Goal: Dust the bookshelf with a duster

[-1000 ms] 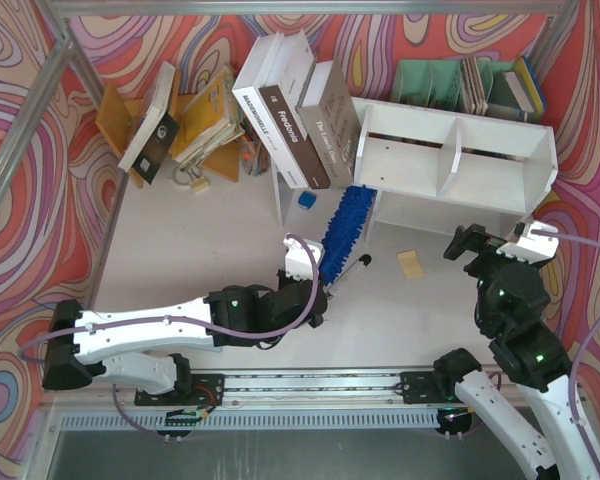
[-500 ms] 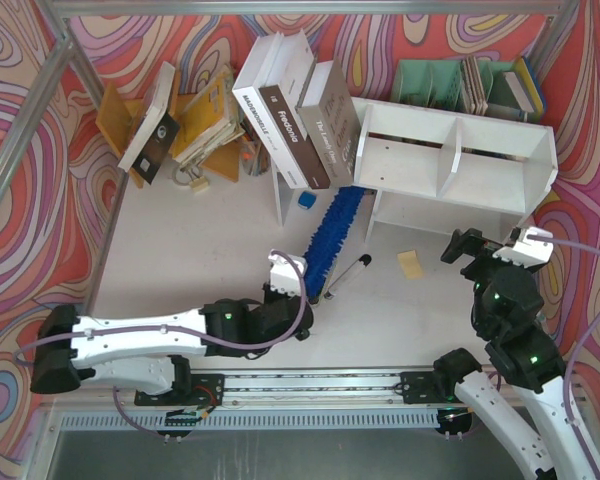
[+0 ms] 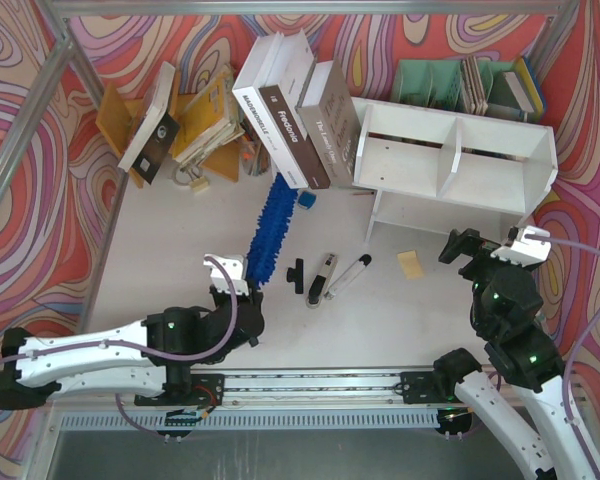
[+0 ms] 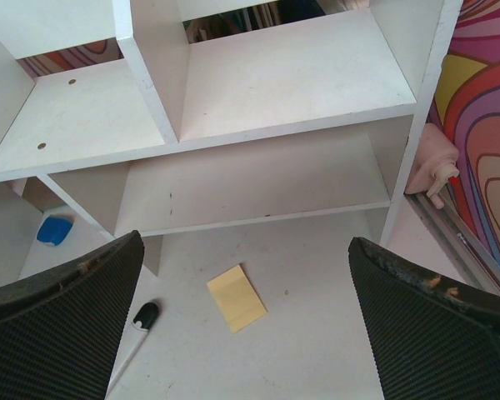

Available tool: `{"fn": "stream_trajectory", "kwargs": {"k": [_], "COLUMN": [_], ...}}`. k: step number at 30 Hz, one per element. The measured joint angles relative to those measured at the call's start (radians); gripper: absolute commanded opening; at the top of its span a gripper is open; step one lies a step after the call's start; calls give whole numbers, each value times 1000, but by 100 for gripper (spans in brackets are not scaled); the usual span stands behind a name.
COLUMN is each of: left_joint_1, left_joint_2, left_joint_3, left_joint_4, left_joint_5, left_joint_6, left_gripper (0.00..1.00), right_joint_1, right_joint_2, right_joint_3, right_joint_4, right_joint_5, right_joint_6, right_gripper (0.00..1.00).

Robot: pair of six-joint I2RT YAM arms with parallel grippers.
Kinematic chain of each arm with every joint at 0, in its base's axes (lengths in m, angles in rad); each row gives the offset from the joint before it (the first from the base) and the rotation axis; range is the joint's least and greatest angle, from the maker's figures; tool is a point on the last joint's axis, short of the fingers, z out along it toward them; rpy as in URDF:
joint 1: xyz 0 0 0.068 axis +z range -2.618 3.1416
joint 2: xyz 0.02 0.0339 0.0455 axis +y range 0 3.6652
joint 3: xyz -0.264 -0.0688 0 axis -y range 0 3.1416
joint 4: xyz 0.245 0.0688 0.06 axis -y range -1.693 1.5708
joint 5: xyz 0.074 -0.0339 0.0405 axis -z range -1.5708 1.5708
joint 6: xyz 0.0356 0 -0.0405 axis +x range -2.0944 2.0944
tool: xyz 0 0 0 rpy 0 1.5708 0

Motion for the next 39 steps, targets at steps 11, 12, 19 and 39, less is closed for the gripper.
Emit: {"fn": "stream_trajectory", "kwargs": {"k": [11,12,19,39], "left_joint_1": [0,0,23,40], "left_joint_2": [-13,-3,59,53], "left_joint_3": [-78,-88,-191,-1], "left_joint_4": [-12,-7,40,22], "left_joint_5": [-2,5,91,100], "left_joint_6": [-47,-54,-124,-25], "left_gripper": [0,0,0,0], "right_joint_1": [0,0,0,0], "right_joint_2": [1,1,1,1], "right_joint_3": [0,0,-2,-2], "right_joint_4": [0,0,0,0], "right_joint_5": [0,0,0,0], "right_joint_6": [0,0,0,0], "right_gripper": [99,99,98,99]}}
